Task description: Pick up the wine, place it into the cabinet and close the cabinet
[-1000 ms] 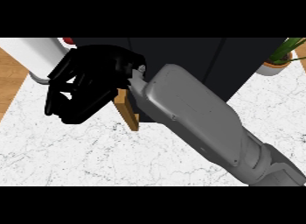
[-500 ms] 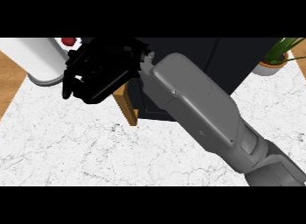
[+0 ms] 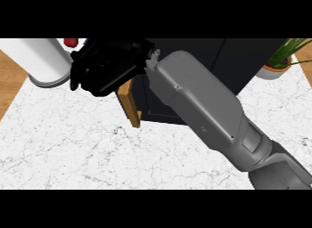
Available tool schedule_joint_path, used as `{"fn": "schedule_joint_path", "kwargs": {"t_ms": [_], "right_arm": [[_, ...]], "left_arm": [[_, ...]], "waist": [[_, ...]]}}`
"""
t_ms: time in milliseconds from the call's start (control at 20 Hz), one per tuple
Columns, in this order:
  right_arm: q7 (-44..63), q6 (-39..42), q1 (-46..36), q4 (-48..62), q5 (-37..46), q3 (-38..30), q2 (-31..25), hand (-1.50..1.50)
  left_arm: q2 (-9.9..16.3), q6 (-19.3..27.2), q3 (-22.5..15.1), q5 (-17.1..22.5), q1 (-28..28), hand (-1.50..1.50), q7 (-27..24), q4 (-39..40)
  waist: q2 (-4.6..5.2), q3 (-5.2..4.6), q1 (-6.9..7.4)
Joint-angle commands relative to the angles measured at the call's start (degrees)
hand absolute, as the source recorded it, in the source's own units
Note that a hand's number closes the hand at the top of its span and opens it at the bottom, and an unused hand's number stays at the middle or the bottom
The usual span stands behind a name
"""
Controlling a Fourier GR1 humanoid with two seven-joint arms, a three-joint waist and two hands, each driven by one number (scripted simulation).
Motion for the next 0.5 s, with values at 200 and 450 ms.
{"fn": "schedule_joint_path", "kwargs": {"t_ms": [200,450], "right_arm": [[-8.41,-8.55,0.17,5.03,4.97,-6.25,-8.4,1.5],[-9.75,-7.94,0.94,4.57,6.03,-5.76,-8.4,1.5]], "left_arm": [[-0.78,-1.31,1.02,-0.56,-0.43,-1.5,-0.11,-0.47],[-0.53,-1.31,0.42,-1.2,-1.72,-1.5,1.62,-1.26]], "waist": [[1.84,0.89,-0.99],[2.07,0.87,-2.01]]}}
